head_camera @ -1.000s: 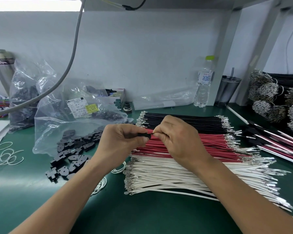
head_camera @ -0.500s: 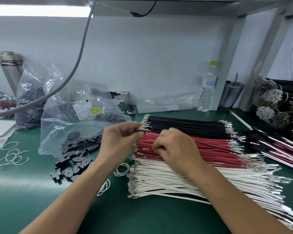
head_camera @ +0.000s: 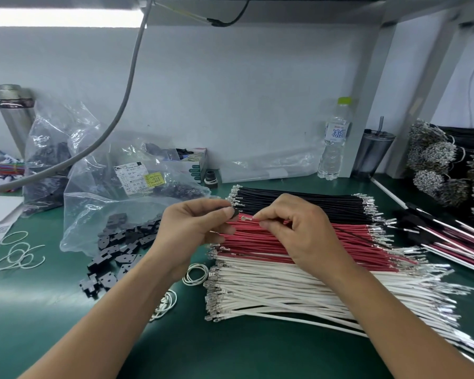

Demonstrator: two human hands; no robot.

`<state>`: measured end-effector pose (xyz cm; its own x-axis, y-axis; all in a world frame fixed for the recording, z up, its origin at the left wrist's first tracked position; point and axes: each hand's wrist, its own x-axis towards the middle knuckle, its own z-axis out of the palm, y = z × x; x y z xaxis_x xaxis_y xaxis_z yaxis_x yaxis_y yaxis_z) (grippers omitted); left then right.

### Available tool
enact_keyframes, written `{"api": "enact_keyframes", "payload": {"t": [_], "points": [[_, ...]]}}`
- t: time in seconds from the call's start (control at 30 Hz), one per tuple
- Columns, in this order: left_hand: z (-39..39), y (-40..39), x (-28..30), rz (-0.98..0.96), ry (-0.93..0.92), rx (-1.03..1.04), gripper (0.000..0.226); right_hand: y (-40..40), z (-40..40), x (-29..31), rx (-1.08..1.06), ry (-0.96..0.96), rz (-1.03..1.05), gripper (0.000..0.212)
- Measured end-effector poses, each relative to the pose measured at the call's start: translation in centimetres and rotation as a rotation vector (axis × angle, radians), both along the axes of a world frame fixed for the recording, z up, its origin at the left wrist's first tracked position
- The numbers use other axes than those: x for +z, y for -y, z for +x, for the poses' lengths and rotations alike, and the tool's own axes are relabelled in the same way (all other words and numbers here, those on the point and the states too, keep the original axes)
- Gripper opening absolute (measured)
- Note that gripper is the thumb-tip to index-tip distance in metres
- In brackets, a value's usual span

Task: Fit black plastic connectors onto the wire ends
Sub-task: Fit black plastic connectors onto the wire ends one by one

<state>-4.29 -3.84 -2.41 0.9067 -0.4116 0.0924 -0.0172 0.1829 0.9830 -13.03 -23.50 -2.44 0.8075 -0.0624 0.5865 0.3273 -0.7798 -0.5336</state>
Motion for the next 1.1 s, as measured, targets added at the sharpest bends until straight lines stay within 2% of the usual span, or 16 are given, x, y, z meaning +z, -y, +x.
{"api": "enact_keyframes", "payload": {"t": [0.17,0.37,0.53,0.73,0.9,1.1], "points": [[0.1,-0.3,0.1,-0.065,-0.07,-0.076,0.043,-0.7,-0.1,0.1,0.019,0.08,0.009,0.012],[0.2,-0.5,0.2,-0.103,-0.112,-0.13,0.035,-0.9,-0.3,0.4,0.027,0.118,0.051,0.012],[0.2,-0.8,0.3,-0.09,-0.116,-0.135,0.042,-1.0,-0.4,0.4,0.044,0.131,0.089,0.017],[0.1,-0.7,0.4,-0.086,-0.131,-0.185,0.035,-1.1,-0.5,0.5,0.023,0.134,0.061,0.016],[-0.1,-0.7,0.3,-0.086,-0.155,-0.216,0.029,-1.0,-0.8,0.6,-0.006,0.192,-0.092,0.013],[0.4,-1.2,0.6,-0.064,-0.187,-0.249,0.022,-1.1,-1.0,1.2,-0.062,0.32,-0.493,0.019]]}}
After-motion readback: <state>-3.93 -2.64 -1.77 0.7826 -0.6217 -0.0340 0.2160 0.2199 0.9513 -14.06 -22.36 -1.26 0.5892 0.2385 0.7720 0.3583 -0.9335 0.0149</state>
